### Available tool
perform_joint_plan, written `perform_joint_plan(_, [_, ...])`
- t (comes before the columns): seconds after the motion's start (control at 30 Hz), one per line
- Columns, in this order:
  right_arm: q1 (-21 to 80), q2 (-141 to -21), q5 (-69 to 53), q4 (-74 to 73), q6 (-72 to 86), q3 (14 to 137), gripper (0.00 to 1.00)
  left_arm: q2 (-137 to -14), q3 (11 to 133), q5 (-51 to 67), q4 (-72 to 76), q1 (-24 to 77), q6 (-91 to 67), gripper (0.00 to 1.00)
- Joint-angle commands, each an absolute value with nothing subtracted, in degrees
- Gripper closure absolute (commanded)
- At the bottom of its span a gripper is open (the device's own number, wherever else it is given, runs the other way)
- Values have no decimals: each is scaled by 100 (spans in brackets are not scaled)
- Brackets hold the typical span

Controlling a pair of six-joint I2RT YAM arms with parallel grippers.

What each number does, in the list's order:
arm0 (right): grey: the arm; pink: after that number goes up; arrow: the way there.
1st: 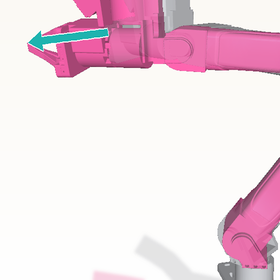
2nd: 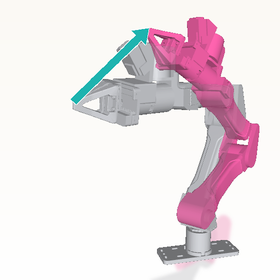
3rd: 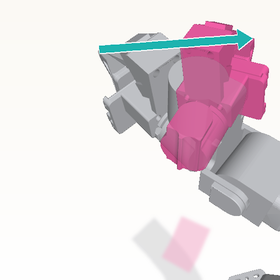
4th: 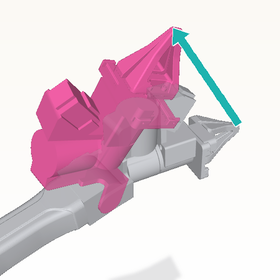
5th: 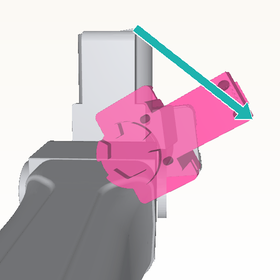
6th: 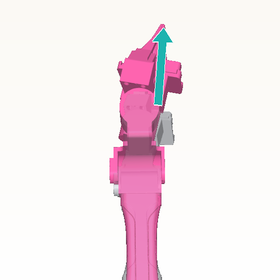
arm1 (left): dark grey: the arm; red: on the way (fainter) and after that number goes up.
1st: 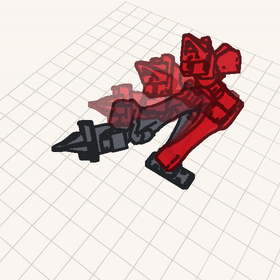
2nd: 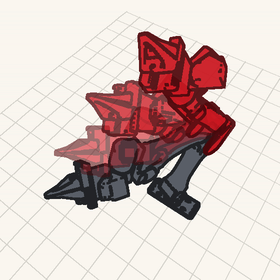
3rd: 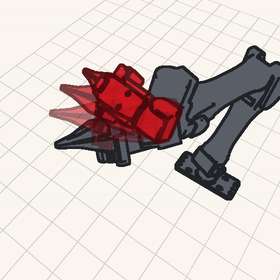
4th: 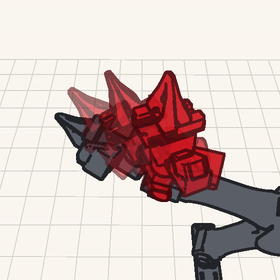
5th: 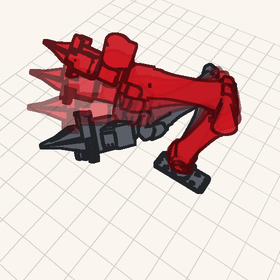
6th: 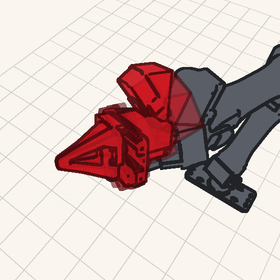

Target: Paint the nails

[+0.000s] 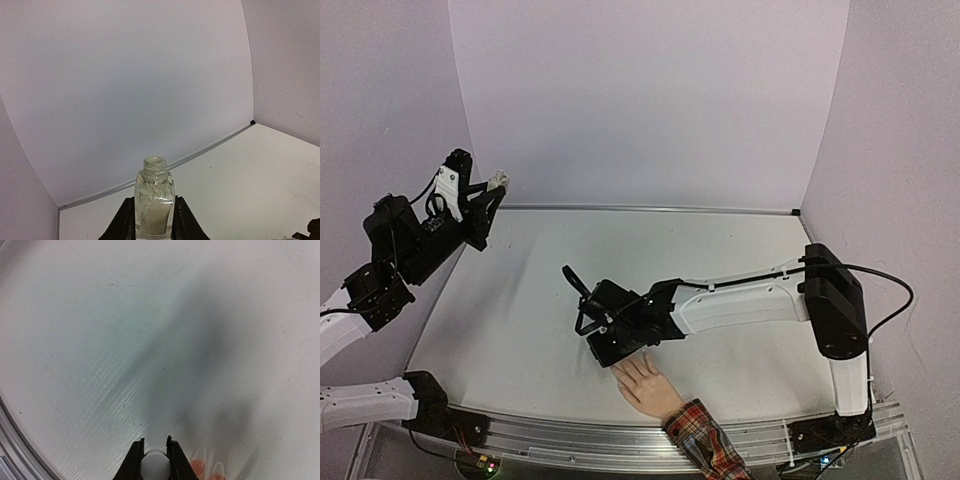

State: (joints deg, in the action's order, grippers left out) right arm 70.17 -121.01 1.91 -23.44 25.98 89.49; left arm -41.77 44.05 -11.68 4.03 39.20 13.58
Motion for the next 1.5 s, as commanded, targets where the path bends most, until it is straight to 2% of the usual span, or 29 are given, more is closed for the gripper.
perform_joint_plan(0.0, [7027, -12210, 297, -2417, 2593, 9192, 100, -4054, 4401, -1117, 601, 3890, 1363, 100])
perform_joint_plan(0.33, [6979, -12176, 417, -2514, 2529, 9561, 100, -4049, 4391, -1125, 582, 3894, 1369, 100])
perform_joint_plan(0.6, [7075, -11570, 475, -2566, 2640, 8956, 100, -4041, 4389, -1119, 597, 3894, 1363, 100])
perform_joint_plan(1.47, [7076, -11980, 181, -2575, 2740, 9043, 100, -4096, 4391, -1061, 592, 3897, 1327, 100])
